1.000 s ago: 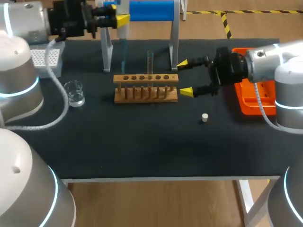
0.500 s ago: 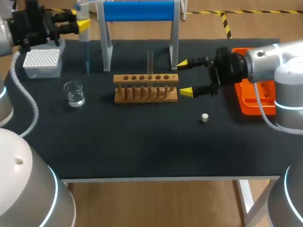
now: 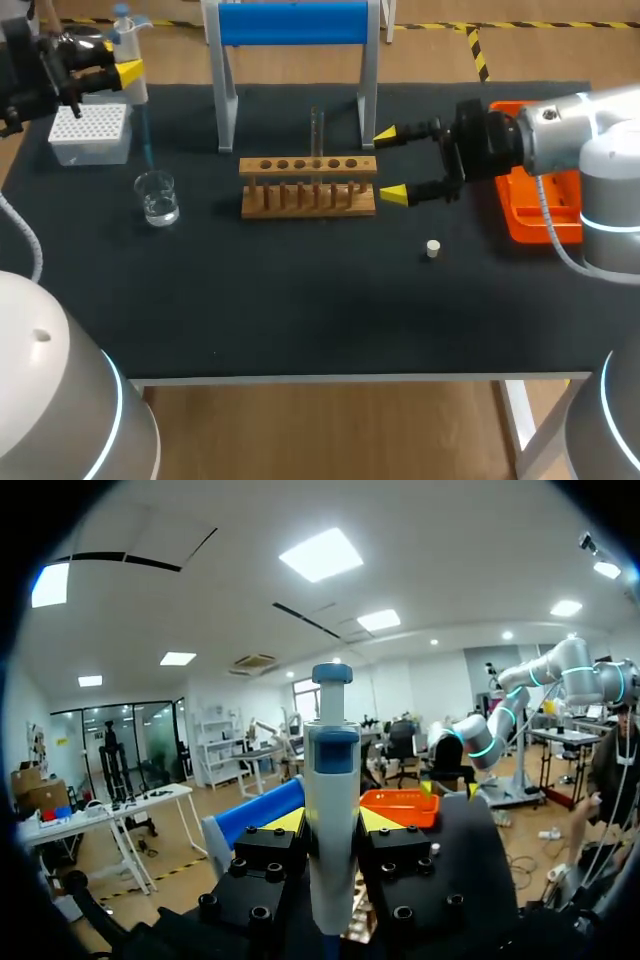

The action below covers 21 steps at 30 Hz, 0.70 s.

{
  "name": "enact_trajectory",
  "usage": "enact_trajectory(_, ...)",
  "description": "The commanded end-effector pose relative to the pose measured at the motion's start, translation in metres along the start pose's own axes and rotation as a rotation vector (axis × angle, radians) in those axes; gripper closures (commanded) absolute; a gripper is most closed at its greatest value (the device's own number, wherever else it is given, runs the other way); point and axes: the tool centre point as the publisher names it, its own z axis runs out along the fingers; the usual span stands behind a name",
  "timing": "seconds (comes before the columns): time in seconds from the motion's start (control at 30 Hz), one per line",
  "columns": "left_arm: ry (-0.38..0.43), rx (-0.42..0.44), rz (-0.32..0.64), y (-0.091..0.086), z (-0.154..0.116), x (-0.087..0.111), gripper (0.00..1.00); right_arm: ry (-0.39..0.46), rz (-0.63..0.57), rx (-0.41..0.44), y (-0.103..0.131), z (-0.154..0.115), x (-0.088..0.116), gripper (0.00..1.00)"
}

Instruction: Invert the test tube, pick up the pipette, mount the tip to pipette, aspirate from beaker and dispense into the tube, eject the tip, return the pipette, and cap with the stopper.

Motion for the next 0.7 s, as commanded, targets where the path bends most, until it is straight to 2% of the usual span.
enact_trajectory(0.03, 0.006, 0.004, 0.000, 0.0037, -0.0027, -0.0046, 1.00, 0.002, 0.000, 0.001, 0.0005, -0.0016, 0.0004, 0.00)
enact_trajectory(0.7, -0.007, 0.015, -0.018, 0.0082, -0.0055, -0.0080, 1.00, 0.002, 0.000, 0.001, 0.0005, -0.0016, 0.0004, 0.00)
